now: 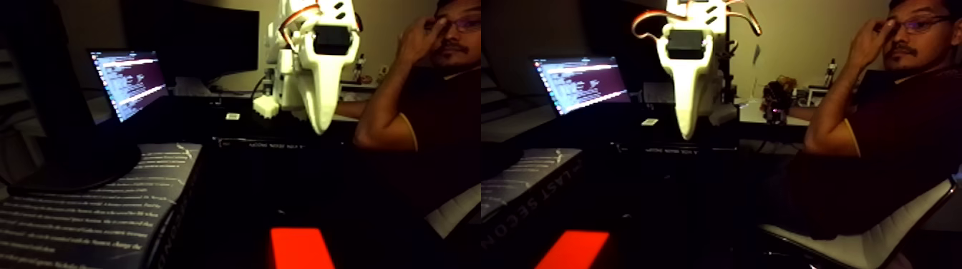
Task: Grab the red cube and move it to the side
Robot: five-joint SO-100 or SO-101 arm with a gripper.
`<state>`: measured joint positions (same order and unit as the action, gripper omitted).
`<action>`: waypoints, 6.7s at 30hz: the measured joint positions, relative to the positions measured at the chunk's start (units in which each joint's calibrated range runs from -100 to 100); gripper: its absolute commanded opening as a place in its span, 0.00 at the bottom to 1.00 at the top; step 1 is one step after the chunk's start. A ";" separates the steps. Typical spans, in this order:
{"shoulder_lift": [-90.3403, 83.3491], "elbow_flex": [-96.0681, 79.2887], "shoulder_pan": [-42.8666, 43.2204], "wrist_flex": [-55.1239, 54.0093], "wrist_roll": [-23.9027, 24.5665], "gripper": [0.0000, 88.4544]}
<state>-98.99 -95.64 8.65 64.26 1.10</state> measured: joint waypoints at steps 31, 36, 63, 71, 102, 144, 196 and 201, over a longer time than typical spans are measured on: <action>0.00 0.00 0.00 0.00 0.00 0.01; 0.00 0.00 0.00 0.00 0.00 0.01; 0.17 0.00 0.00 -0.57 -0.05 0.02; 5.13 2.09 0.00 -0.65 -0.05 0.02; 82.63 62.25 -6.56 -4.81 -6.14 0.17; 103.07 75.59 -6.64 0.65 -4.88 0.49; 121.33 98.64 -8.88 11.83 -3.04 0.39; 121.50 98.64 -8.88 9.47 -3.04 0.39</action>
<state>22.51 2.99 -0.23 73.73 -1.94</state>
